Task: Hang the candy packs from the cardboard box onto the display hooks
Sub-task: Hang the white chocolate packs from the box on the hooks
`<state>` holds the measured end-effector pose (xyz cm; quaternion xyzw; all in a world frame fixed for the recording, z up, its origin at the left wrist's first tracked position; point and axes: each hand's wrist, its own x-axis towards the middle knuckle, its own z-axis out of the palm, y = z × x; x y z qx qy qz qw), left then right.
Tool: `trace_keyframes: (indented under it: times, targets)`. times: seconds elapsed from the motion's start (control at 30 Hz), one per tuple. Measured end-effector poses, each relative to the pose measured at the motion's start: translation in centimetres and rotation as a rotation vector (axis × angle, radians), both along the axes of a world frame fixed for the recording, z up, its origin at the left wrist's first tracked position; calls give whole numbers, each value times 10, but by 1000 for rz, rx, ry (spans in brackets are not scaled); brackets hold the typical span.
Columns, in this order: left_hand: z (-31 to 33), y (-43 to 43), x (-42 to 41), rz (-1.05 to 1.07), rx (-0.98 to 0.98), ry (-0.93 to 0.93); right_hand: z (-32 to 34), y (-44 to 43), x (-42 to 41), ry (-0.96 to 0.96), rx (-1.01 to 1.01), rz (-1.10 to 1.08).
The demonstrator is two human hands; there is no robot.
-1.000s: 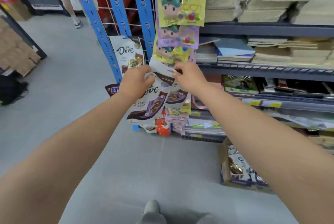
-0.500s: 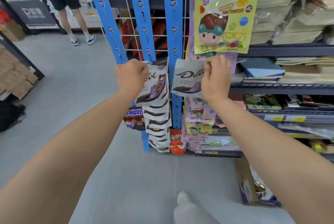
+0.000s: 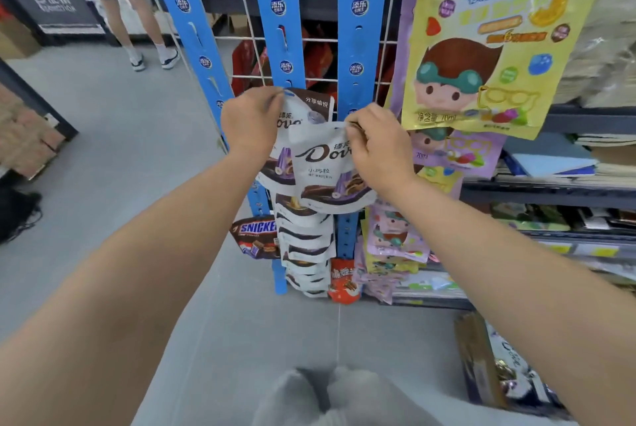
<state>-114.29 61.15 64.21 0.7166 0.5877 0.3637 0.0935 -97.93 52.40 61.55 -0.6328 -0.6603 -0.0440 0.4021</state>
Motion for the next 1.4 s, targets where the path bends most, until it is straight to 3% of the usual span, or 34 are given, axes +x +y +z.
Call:
trace_keyframes:
  times: [0.13, 0.3, 0.47, 0.63, 0.9, 1.13, 1.23, 1.4]
  targets:
    - [7, 14, -3, -71, 15, -51, 2, 10, -9, 17, -17, -40]
    - [15, 19, -1, -228, 52, 28, -3, 13, -23, 121, -35, -77]
    - [14, 25, -6, -161, 77, -10, -6, 16, -35, 148, -74, -93]
    - [18, 30, -3, -276, 25, 16, 0, 18, -35, 169, -108, -119]
    - [33, 44, 7, -199, -304, -203, 9, 18, -31, 169, -166, -166]
    - [42, 56, 8, -94, -513, -241, 11, 18, -32, 163, -197, -176]
    - [44, 56, 7, -101, -519, -208, 14, 20, -33, 159, -209, -179]
    - [37, 54, -4, -188, -430, 1, 24, 22, -36, 196, -222, -163]
